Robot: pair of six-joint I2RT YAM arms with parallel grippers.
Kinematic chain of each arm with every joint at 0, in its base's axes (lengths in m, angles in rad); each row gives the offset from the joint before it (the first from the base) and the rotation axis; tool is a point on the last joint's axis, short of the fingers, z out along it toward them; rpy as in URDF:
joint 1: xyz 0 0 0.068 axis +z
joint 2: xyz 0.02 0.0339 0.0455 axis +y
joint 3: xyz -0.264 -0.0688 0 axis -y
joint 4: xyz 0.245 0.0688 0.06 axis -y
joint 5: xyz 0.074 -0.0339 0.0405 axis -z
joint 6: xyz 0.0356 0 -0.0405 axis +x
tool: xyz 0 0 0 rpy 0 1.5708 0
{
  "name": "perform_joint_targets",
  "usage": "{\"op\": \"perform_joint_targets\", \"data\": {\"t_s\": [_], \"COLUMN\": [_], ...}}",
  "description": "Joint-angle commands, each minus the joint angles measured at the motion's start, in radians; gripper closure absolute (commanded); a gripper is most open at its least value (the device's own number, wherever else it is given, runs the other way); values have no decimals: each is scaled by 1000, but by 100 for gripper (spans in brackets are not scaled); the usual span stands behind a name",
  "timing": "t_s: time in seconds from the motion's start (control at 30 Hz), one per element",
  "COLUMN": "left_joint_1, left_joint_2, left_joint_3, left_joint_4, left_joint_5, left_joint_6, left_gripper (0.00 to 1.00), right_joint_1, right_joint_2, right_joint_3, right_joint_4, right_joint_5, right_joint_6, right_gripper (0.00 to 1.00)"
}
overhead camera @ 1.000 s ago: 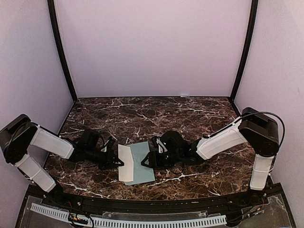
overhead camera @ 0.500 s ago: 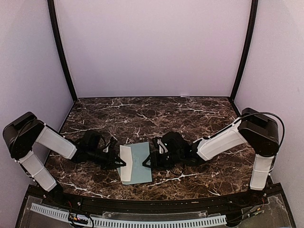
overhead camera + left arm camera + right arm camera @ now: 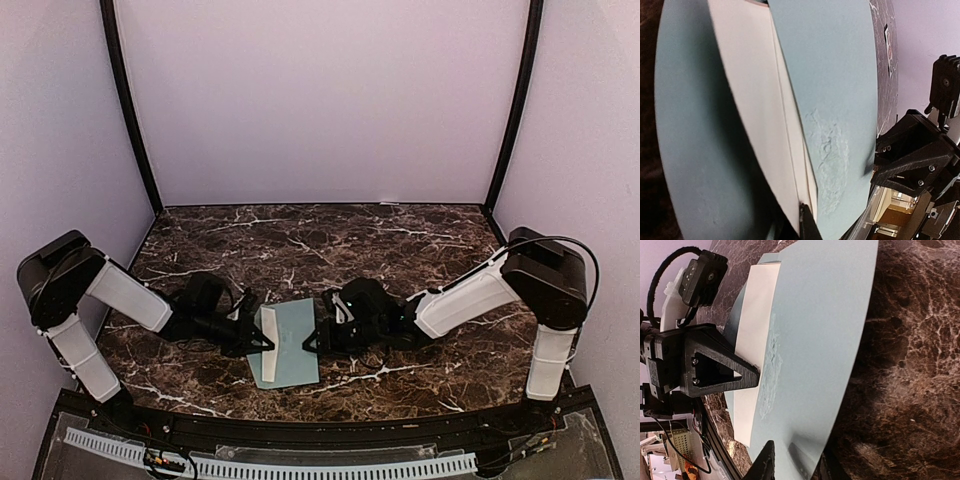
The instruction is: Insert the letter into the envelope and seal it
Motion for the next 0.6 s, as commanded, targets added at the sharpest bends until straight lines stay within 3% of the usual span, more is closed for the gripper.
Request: {"op": "perform_joint_targets", "data": {"t_s": [0.0,0.1,0.27,0.57], "left_joint_1": [-9,-9,-9,-10], "left_joint_2": [-20,-45,-120,-212], "left_joint_3": [26,40,61,75], "left_joint_4": [-77,-148,-285,-432], "left_joint_5": [-43,-83,-174,-270], "left_joint_6": [60,99,175,238], "left_gripper": [100,95,72,52], "right_joint_1": [8,8,3,-4], "right_joint_2": [-11,-15,-10,-8], "right_joint_3": [-13,-20,-30,-40], "right_joint_4": [33,24,24,28], "right_joint_5": [14,24,26,22], "right_joint_6": [13,21,41,54], "right_gripper": [77,85,100,100]}}
